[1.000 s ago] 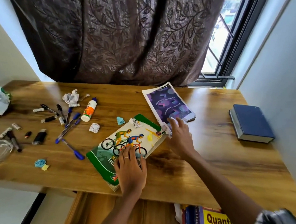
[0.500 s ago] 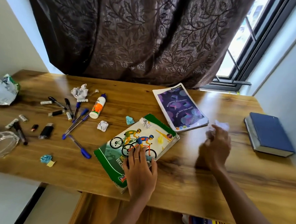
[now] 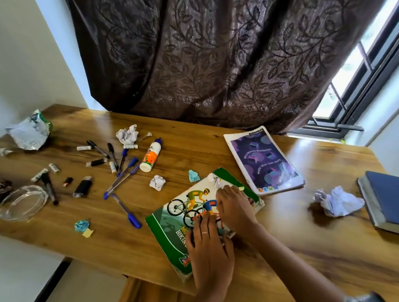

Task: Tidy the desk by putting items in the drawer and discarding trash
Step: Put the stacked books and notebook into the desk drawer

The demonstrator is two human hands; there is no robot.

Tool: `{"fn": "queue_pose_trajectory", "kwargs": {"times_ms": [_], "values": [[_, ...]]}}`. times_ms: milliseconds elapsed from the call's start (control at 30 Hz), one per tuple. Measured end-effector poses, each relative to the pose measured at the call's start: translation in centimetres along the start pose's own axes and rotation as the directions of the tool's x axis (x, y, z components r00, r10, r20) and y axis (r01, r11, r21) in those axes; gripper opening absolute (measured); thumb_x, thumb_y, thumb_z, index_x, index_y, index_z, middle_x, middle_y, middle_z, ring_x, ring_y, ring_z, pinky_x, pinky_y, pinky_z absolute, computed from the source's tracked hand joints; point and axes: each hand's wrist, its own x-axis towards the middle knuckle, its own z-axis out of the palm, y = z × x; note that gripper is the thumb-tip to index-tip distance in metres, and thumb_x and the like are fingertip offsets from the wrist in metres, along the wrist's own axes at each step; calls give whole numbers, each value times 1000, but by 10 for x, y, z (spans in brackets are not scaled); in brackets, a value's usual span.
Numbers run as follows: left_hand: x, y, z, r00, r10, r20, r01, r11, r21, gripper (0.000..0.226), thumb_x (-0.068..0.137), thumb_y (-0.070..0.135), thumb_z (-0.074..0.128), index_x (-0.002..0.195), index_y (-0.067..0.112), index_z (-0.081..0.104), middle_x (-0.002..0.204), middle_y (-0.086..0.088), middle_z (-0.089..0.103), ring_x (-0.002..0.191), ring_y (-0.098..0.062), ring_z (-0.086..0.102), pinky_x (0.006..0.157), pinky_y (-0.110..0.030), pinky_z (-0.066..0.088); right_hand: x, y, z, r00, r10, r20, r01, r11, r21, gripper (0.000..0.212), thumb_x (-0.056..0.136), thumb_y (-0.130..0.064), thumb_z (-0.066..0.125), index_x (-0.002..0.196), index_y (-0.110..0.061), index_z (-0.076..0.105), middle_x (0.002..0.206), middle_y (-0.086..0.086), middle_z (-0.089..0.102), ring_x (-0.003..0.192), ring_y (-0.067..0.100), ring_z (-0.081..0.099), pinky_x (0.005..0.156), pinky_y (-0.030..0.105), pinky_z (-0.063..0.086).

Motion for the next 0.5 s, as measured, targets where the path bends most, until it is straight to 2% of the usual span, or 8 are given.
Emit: {"fn": "queue_pose_trajectory", "kwargs": {"times_ms": [100,200,300,400,500], "values": [[4,1,-3,1000,6,21,-6,1000,-21,51,83,44,38,123,21,57,127,1,61,121,-20,55,96,-45,45,37,0,6,1000,-2,2,2,1000,-27,34,88,-14,48,122,-13,48,124,6,50,111,21,44,94,33,38],[4,-1,-1,999,19,37,-18,999,-34,51,82,45,39,122,22,59,127,2,61,119,-20,56,94,-45,46,62,0,17,1000,-4,30,6,998,-59,57,86,-13,51,139,-15,34,146,9,33,131,28,33,105,40,32],[3,-2,1,998,20,54,-18,999,-36,53,82,46,39,125,22,57,129,2,60,121,-20,55,94,-45,47,70,7,19,996,76,-47,-77,996,-33,69,84,-15,53,146,-11,23,155,13,18,142,33,17,115,50,21],[4,-1,1,998,22,66,-19,999,-49,52,84,46,38,125,22,56,129,1,60,121,-21,55,94,-47,48,64,24,11,972,177,-154,-181,983,-13,64,79,-18,59,139,-12,37,149,12,29,137,35,25,111,51,27],[3,-1,1,998,25,57,-22,998,-61,51,85,46,36,125,22,55,129,2,60,122,-22,55,93,-48,49,44,45,8,973,155,-170,-166,985,-52,48,83,-33,58,127,-18,48,133,6,41,118,26,40,95,39,39]]}}
